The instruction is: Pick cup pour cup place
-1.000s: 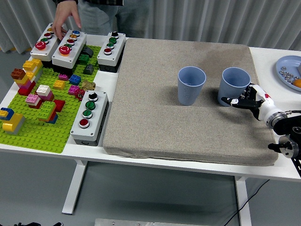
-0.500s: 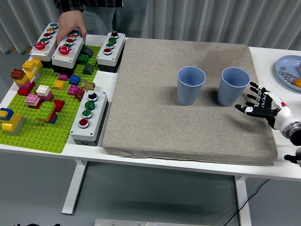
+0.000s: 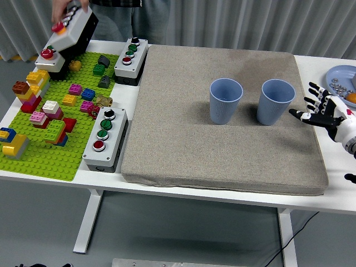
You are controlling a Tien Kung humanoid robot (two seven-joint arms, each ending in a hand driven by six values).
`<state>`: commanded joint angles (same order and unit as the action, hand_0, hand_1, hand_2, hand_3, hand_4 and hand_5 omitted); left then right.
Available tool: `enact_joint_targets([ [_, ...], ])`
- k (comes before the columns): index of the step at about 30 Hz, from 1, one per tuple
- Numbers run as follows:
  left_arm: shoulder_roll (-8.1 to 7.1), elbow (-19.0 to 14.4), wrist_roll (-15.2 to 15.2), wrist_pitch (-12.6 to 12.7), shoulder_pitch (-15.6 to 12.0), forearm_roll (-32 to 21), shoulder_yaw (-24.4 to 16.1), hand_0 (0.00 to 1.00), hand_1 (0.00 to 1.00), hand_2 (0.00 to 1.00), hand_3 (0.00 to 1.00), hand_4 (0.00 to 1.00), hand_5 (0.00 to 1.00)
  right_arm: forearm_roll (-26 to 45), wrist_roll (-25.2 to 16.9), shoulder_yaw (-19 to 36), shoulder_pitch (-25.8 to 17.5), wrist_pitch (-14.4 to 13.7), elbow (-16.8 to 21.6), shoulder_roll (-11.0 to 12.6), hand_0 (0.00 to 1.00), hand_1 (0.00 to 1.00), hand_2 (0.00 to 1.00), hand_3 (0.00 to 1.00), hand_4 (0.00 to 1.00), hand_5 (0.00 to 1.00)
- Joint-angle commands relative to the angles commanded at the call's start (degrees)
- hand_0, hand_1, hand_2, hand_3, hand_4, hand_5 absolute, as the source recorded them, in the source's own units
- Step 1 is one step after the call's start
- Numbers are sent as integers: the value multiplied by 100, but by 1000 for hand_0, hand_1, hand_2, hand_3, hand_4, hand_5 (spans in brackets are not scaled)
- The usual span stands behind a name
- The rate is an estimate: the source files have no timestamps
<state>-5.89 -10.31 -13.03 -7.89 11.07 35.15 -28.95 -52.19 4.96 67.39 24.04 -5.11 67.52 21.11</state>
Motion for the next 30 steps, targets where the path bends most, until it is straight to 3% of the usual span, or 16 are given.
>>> enact_joint_targets([
  [8, -15, 0, 1, 2, 16, -29, 9, 777, 762, 812, 631, 505, 998, 90, -13, 131, 545, -64, -183, 81, 987, 910, 984, 962, 875, 116],
  [13, -15, 0, -1, 1, 32, -37, 20, 777, 762, 812, 631, 505, 998, 373, -169, 180, 930, -333, -478, -101, 987, 910, 984, 962, 875, 116],
  [14, -14, 0, -2, 0, 33, -36, 20, 778, 762, 812, 631, 504, 998, 405, -187, 182, 959, -364, -503, -119, 958, 870, 940, 904, 852, 269],
  [19, -17, 0, 3, -2, 36, -90, 78, 778, 762, 812, 631, 504, 998, 909, -384, 241, 1195, -668, -782, -332, 958, 870, 940, 904, 852, 269],
  [20, -19, 0, 2, -3, 35, -98, 88, 777, 762, 812, 631, 505, 998, 1105, -405, 288, 1245, -778, -847, -394, 942, 845, 874, 835, 874, 521],
  [25, -21, 0, 6, -6, 39, -125, 125, 777, 762, 812, 631, 505, 998, 1773, -323, 441, 1345, -1041, -953, -551, 942, 845, 874, 835, 874, 521],
  [26, -23, 0, 8, -8, 43, -127, 133, 778, 762, 812, 630, 504, 998, 1770, -281, 464, 1365, -1122, -965, -592, 939, 824, 825, 798, 858, 967],
  [30, -22, 0, 10, -12, 49, -152, 162, 778, 762, 812, 630, 504, 998, 1768, -226, 572, 1400, -1215, -1033, -706, 939, 824, 825, 798, 858, 967],
])
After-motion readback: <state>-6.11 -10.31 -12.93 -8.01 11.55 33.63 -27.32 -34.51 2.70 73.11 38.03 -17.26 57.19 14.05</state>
